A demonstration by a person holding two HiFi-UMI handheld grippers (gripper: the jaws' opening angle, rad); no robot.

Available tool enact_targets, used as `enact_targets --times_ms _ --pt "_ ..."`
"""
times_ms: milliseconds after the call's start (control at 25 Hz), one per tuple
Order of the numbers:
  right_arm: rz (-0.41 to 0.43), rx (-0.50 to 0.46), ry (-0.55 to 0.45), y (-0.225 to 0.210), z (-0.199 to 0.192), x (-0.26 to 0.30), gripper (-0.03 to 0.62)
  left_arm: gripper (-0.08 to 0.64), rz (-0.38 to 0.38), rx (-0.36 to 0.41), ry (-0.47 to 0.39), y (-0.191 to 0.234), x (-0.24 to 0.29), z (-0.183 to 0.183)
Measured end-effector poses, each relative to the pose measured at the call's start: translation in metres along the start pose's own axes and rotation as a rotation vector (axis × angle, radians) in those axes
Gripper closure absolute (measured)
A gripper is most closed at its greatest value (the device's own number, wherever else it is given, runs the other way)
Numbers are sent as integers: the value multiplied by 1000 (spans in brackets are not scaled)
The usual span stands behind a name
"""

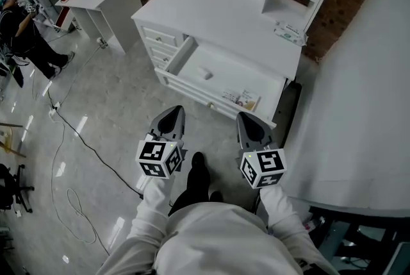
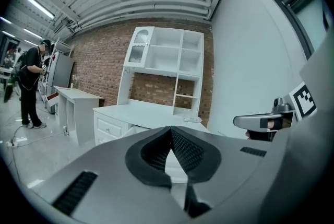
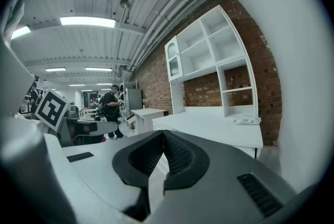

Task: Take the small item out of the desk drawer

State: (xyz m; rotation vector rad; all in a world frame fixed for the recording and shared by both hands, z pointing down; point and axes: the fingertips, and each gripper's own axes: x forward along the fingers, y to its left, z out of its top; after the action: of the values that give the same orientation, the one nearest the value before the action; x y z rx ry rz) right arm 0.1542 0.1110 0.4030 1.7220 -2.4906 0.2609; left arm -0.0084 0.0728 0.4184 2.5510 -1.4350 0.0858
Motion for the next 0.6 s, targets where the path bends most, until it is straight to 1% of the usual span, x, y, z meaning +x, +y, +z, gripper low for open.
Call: enact_targets --times_ms 160,320,600 --pt "1 3 6 -6 9 42 565 541 0 -9 7 29 33 8" --pt "-15 -6 13 -16 17 80 565 541 -3 -11 17 54 65 17" --pt "-15 21 19 -22 33 139 565 541 -17 -22 34 96 109 25"
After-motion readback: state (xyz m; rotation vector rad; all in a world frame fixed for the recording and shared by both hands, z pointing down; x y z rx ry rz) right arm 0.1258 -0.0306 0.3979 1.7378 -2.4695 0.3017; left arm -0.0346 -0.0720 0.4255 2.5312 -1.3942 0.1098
